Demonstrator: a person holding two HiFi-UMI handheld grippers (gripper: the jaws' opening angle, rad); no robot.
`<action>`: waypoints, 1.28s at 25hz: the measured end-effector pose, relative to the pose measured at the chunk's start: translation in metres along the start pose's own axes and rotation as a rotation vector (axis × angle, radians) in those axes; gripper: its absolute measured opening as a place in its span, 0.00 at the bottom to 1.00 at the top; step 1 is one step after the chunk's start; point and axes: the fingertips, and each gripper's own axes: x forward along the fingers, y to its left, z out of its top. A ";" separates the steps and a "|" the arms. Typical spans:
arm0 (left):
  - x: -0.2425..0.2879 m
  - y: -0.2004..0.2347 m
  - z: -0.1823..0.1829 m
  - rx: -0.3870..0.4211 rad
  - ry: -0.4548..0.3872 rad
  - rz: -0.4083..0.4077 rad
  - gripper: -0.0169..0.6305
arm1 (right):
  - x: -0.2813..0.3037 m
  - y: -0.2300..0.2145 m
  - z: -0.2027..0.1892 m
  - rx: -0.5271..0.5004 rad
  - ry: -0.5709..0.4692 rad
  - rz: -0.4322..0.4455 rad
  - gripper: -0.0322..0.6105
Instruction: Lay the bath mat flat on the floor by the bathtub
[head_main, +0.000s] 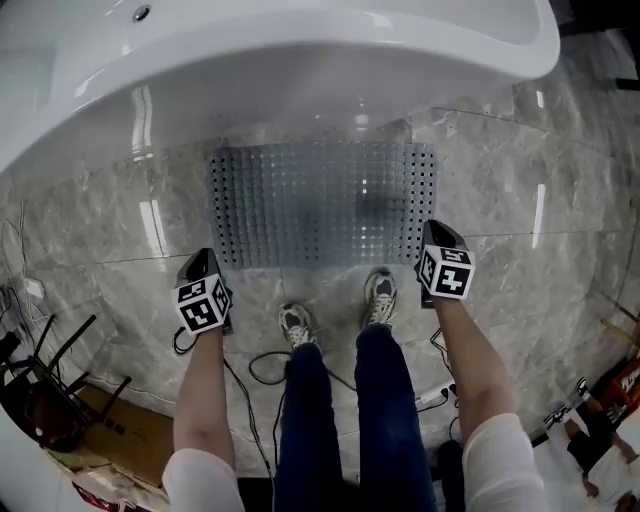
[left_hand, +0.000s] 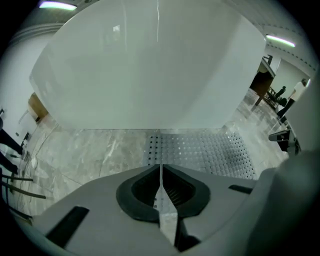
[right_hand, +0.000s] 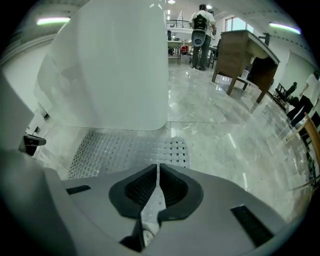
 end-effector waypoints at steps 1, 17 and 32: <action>-0.011 -0.006 0.007 0.004 -0.012 -0.012 0.09 | -0.011 0.005 0.004 0.012 -0.003 0.011 0.11; -0.197 -0.072 0.086 0.047 -0.176 -0.137 0.09 | -0.190 0.068 0.078 -0.027 -0.105 0.114 0.11; -0.371 -0.142 0.146 0.151 -0.344 -0.258 0.09 | -0.373 0.097 0.140 0.063 -0.334 0.149 0.10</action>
